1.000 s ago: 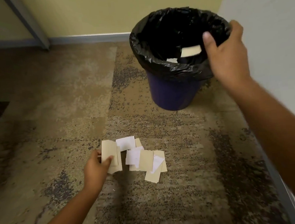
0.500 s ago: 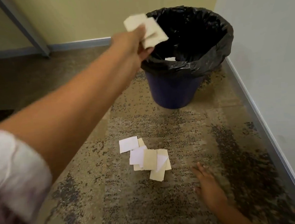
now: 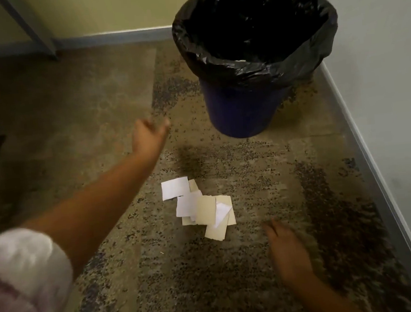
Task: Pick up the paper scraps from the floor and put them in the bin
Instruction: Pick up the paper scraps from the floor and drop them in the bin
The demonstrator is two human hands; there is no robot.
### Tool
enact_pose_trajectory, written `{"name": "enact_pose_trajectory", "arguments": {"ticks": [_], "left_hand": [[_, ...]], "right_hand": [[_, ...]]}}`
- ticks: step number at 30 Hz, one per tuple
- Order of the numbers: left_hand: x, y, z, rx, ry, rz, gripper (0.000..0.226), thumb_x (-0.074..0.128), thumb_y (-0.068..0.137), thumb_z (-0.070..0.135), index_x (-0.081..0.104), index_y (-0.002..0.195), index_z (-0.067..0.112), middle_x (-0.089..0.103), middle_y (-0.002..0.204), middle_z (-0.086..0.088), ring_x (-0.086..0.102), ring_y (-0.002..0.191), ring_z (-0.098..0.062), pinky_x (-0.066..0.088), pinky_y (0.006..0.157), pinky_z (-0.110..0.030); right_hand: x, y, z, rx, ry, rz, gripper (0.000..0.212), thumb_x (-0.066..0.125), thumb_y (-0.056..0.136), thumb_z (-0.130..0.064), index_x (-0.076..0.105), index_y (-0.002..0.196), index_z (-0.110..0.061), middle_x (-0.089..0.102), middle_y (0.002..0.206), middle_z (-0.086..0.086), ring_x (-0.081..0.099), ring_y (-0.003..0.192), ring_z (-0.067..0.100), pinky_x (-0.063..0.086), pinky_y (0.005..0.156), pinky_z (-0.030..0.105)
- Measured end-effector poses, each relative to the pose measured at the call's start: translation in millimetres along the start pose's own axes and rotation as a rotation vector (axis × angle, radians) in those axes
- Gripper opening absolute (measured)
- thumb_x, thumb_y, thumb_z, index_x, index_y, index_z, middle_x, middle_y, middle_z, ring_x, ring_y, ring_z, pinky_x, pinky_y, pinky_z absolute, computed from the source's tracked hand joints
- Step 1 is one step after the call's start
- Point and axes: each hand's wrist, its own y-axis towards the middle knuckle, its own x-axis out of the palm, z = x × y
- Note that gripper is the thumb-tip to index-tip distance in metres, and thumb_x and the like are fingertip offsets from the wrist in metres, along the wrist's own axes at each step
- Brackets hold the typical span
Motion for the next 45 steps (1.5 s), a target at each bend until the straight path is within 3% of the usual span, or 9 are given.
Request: {"name": "enact_pose_trajectory", "arguments": {"ticks": [5, 8, 15, 19, 22, 27, 35, 40, 45], "left_hand": [[15.3, -19.0, -93.7, 0.069, 0.693, -0.344, 0.114, 0.08, 0.068, 0.035, 0.004, 0.151, 0.018, 0.024, 0.154, -0.011, 0.031, 0.138, -0.032, 0.034, 0.108, -0.043], [29.1, -19.2, -120.5, 0.057, 0.734, -0.404, 0.125, 0.08, 0.064, 0.046, -0.006, 0.15, 0.022, 0.014, 0.157, -0.009, 0.017, 0.143, -0.033, 0.025, 0.114, -0.05], [43.8, -22.5, -138.7, 0.058, 0.907, -0.356, 0.116, 0.078, 0.063, 0.052, 0.003, 0.149, 0.029, 0.01, 0.156, -0.004, 0.011, 0.143, -0.034, 0.028, 0.108, -0.061], [36.7, -17.1, -130.3, 0.081, 1.019, -0.356, 0.097, 0.077, 0.064, 0.051, 0.024, 0.142, 0.027, 0.028, 0.145, -0.009, 0.027, 0.134, -0.034, 0.03, 0.105, -0.056], [43.1, -25.3, -128.6, 0.082, 0.996, -0.325, 0.08, 0.073, 0.072, 0.044, 0.032, 0.136, 0.019, 0.033, 0.14, -0.011, 0.031, 0.131, -0.032, 0.03, 0.104, -0.052], [45.8, -43.4, -143.3, 0.029, 0.819, -0.296, 0.057, 0.073, 0.073, 0.043, 0.047, 0.118, 0.018, 0.038, 0.133, -0.008, 0.035, 0.126, -0.029, 0.034, 0.103, -0.044], [49.5, -52.1, -141.7, 0.149, 0.997, -0.478, 0.116, 0.074, 0.065, 0.055, -0.005, 0.148, 0.034, -0.014, 0.158, -0.006, -0.007, 0.144, -0.041, 0.004, 0.113, -0.061], [58.2, -55.5, -145.5, 0.207, 1.142, -0.516, 0.109, 0.064, 0.075, 0.057, -0.01, 0.149, 0.028, -0.018, 0.157, -0.015, -0.013, 0.144, -0.038, 0.0, 0.118, -0.055], [58.4, -63.3, -144.8, 0.214, 1.179, -0.539, 0.094, 0.054, 0.086, 0.051, -0.011, 0.149, 0.027, -0.016, 0.157, -0.016, -0.007, 0.145, -0.039, 0.008, 0.119, -0.051]], "right_hand": [[4.3, 9.9, -30.5, 0.042, 0.206, -0.033, 0.044, 0.056, 0.088, -0.042, 0.05, 0.126, -0.021, 0.045, 0.132, 0.003, 0.041, 0.121, 0.019, 0.041, 0.095, 0.028], [5.6, 32.4, -53.9, 0.145, 0.425, -0.087, 0.053, 0.064, 0.078, -0.053, 0.058, 0.113, -0.014, 0.05, 0.122, 0.007, 0.05, 0.11, 0.02, 0.044, 0.083, 0.027], [4.7, 66.5, -94.5, 0.273, 0.288, -0.059, 0.082, 0.069, 0.075, -0.052, 0.037, 0.134, -0.006, 0.038, 0.137, 0.011, 0.042, 0.126, 0.026, 0.046, 0.092, 0.033], [11.2, 75.4, -98.5, 0.236, 0.338, -0.086, 0.055, 0.071, 0.075, -0.045, 0.059, 0.114, -0.008, 0.045, 0.126, 0.01, 0.05, 0.114, 0.027, 0.046, 0.085, 0.029], [10.5, 76.9, -94.2, 0.181, 0.563, -0.103, 0.024, 0.071, 0.079, -0.033, 0.057, 0.075, -0.014, 0.058, 0.087, 0.003, 0.058, 0.088, 0.022, 0.039, 0.063, 0.023], [4.7, 61.7, -82.1, 0.167, 0.835, -0.153, 0.013, 0.07, 0.082, -0.017, 0.063, 0.086, -0.007, 0.066, 0.077, 0.006, 0.065, 0.076, 0.022, 0.051, 0.068, 0.028], [-25.6, 31.7, -41.2, 0.164, 0.636, -0.032, 0.009, 0.065, 0.083, -0.02, 0.059, 0.077, -0.017, 0.061, 0.066, 0.0, 0.055, 0.062, 0.014, 0.037, 0.054, 0.022], [-88.4, 24.9, -39.7, 0.13, 0.766, 0.062, 0.023, 0.067, 0.081, -0.015, 0.057, 0.066, -0.028, 0.065, 0.069, 0.003, 0.063, 0.068, 0.025, 0.055, 0.07, 0.039], [-164.7, 14.6, -46.9, -0.052, 0.709, 0.134, 0.018, 0.063, 0.084, -0.013, 0.058, 0.078, -0.029, 0.063, 0.07, -0.01, 0.061, 0.056, 0.0, 0.051, 0.05, 0.019]]}}
